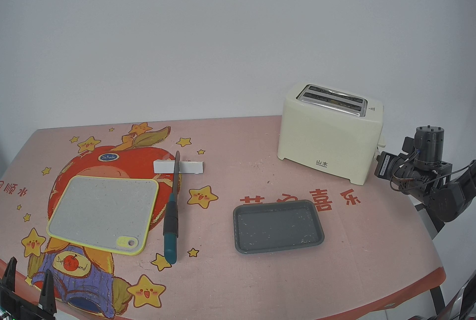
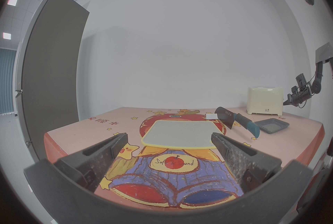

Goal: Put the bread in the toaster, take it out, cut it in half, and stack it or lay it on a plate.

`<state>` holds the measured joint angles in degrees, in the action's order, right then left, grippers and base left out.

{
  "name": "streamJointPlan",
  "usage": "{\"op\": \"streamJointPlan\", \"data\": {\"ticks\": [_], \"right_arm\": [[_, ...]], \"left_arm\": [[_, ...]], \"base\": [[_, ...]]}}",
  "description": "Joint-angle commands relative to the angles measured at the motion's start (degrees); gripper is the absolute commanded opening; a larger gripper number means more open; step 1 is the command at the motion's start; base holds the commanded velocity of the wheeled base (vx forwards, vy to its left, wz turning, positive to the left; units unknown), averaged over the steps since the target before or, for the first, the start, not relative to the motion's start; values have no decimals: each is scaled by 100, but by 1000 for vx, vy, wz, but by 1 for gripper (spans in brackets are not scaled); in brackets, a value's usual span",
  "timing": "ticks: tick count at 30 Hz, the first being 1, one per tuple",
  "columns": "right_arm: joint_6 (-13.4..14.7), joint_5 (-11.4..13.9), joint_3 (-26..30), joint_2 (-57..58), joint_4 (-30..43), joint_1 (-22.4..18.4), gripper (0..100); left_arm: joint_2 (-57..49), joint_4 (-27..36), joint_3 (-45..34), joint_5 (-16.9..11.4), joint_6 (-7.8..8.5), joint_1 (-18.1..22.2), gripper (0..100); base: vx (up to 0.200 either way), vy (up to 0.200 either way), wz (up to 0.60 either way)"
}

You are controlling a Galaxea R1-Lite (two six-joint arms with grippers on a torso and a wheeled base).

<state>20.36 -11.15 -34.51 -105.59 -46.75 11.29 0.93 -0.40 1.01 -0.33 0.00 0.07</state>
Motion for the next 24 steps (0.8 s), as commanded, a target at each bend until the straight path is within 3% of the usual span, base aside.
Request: {"op": "streamJointPlan", "data": {"ticks": [1,24], "right_arm": [[-6,-1,-3,-31,-1,5,0],[-6,-1,-12,-119,-1,-13,0]], "left_arm": [[-40,-4,-101,-2,0,1,100],[-40,-4,-101,-2,0,1,100]], "base": [[0,0,0],[0,0,0]]}}
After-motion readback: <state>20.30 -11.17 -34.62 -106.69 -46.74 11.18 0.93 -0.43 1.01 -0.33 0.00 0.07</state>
